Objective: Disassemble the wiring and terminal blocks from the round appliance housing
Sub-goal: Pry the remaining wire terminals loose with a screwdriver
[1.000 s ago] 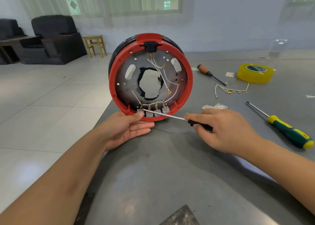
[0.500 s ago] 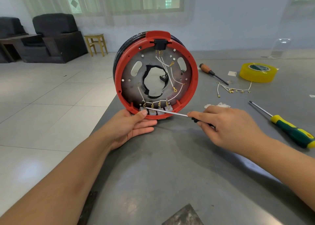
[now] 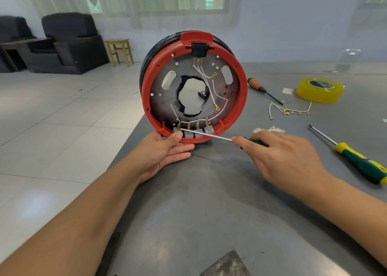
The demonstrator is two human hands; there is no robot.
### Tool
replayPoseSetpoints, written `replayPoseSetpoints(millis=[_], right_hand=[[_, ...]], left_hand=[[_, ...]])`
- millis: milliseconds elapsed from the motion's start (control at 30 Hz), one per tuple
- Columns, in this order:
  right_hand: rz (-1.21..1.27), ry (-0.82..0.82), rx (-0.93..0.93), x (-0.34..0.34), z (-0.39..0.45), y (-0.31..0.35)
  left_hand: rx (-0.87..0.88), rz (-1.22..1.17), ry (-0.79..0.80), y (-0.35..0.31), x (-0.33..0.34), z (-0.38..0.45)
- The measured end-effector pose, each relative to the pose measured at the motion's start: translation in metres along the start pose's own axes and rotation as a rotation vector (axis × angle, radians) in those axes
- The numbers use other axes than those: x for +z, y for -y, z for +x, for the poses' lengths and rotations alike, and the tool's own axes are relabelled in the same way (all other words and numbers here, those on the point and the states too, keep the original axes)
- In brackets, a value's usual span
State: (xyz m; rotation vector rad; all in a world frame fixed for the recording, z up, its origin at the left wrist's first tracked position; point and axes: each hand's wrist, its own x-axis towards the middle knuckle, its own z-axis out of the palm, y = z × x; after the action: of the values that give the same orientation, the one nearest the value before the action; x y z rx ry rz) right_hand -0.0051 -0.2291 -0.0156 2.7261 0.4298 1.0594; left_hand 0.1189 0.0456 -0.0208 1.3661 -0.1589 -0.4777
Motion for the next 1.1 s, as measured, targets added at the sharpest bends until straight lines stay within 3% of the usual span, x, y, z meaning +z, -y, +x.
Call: replayPoseSetpoints(millis=[300,833,1100], right_hand=[[-0.048,0.003,-0.04,0.004,-0.002,-0.002],[0.007,0.1,0.09,-0.005,-0.007,0.024],[0.024,0.068,0.105,-0.007,-0.005,0.022]], left_hand=[[-0.011,0.008,-0.014,0.0,0.002,0.001],[0.002,-0.021,-0.049,0.001,0.002,0.001],[-0.054,-0.036,-0.03,-0.005,0.001,0.0]])
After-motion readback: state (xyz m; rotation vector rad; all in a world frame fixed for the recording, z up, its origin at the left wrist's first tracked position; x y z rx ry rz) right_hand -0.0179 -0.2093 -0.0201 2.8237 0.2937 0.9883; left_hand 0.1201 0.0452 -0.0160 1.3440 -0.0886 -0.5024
